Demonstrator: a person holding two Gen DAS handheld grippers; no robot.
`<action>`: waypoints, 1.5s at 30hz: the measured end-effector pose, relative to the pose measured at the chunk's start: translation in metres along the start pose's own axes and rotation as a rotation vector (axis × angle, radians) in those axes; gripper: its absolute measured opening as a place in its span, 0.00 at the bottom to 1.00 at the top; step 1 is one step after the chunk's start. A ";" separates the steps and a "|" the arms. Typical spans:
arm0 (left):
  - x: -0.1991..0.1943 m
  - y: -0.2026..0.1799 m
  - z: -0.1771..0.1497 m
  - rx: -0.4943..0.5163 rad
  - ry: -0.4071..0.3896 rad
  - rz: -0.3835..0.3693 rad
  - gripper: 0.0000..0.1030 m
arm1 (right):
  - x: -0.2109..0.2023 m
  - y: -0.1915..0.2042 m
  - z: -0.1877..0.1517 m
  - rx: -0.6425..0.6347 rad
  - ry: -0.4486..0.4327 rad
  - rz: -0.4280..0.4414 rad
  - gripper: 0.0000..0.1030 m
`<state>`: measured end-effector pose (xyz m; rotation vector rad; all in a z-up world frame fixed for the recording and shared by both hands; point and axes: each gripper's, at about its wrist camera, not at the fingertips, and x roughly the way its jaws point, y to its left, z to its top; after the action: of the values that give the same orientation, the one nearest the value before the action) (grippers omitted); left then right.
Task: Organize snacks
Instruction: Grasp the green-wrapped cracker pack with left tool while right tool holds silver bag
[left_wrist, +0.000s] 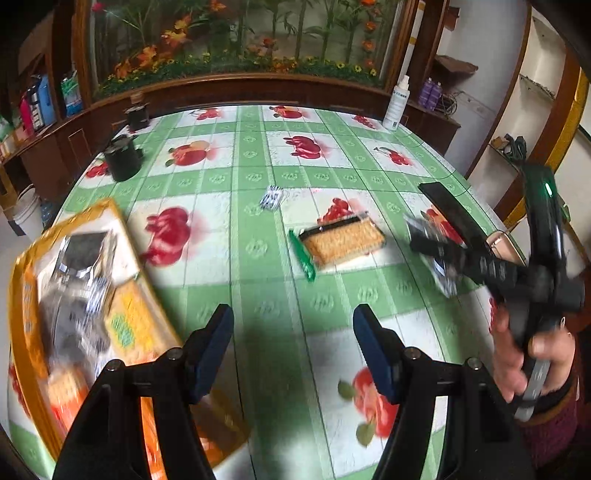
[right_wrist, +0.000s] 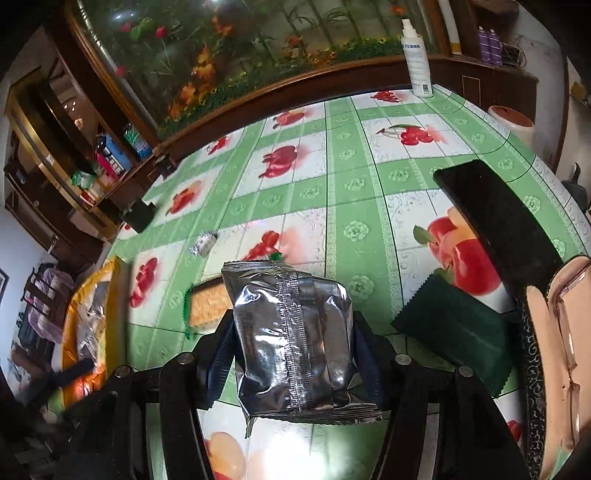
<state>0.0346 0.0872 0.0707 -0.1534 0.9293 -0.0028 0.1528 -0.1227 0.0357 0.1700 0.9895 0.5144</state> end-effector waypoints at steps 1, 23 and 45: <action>0.005 -0.001 0.007 0.002 0.008 -0.005 0.64 | 0.000 -0.001 -0.002 -0.011 0.001 0.001 0.62; 0.131 -0.028 0.073 -0.040 0.240 -0.186 0.64 | -0.015 -0.045 0.004 0.153 -0.006 0.036 0.62; 0.094 -0.060 0.006 0.070 0.040 0.098 0.45 | -0.011 -0.037 0.001 0.115 0.001 0.011 0.62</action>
<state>0.0995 0.0222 0.0068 -0.0431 0.9747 0.0520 0.1613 -0.1600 0.0308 0.2781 1.0196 0.4684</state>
